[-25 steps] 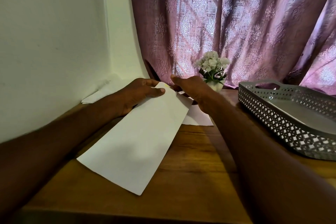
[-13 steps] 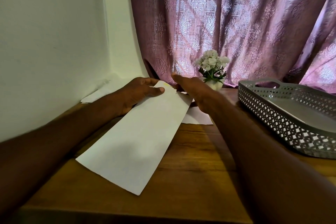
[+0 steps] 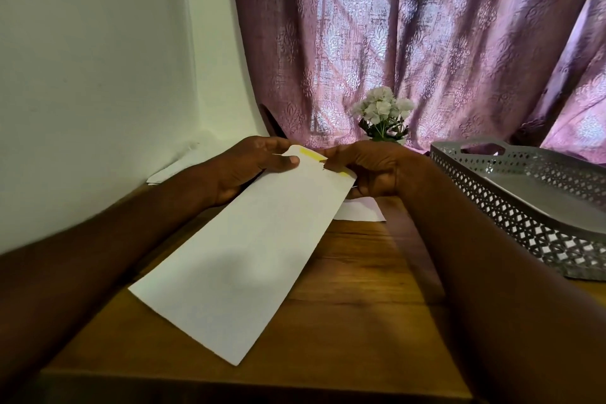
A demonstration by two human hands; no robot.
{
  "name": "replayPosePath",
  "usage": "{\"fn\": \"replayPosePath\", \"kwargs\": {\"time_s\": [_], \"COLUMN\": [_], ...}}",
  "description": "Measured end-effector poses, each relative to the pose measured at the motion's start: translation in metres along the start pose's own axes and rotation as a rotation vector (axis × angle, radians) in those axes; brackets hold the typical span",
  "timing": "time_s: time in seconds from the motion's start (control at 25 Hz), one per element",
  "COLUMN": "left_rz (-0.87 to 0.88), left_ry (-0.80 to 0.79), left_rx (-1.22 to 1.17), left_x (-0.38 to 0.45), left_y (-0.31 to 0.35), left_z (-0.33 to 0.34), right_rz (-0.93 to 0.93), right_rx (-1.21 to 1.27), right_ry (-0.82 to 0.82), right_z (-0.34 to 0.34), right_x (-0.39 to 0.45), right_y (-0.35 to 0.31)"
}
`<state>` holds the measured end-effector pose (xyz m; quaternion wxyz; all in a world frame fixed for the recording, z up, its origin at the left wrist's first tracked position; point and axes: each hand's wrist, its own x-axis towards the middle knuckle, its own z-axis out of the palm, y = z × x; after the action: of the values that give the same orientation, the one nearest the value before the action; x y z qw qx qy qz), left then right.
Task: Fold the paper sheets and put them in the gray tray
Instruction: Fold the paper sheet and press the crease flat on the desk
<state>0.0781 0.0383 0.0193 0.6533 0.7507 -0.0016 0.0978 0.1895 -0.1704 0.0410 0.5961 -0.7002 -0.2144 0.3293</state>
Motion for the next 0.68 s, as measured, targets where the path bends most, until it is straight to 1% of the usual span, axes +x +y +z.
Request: {"fn": "replayPosePath", "kwargs": {"time_s": [0.16,0.28,0.44,0.56,0.68], "left_rz": [-0.013,-0.004,0.001,0.002,-0.002], "left_ry": [-0.021,-0.044,-0.050,-0.035,-0.007], "left_rx": [0.024,0.059,0.055,0.066,0.054], "left_x": [-0.0033,-0.0043,-0.0040,-0.0031,-0.0031], "left_y": [0.0032,0.0034,0.0017,0.0006,0.0012], "left_z": [0.0028,0.0046,0.0046,0.0046,0.0047], "right_rz": [-0.010,-0.020,-0.011,0.009,0.024], "right_rx": [-0.061,-0.134,-0.142,-0.146,-0.112], "right_ry": [-0.100,-0.115,-0.141,-0.126,-0.074], "right_z": [-0.0019,-0.0008,0.0004,-0.0003,0.0007], "right_x": [-0.0062,-0.0058,-0.0044,-0.0034,-0.0021], "right_y": [-0.0019,-0.0024,0.0015,0.0032,0.0041]}}
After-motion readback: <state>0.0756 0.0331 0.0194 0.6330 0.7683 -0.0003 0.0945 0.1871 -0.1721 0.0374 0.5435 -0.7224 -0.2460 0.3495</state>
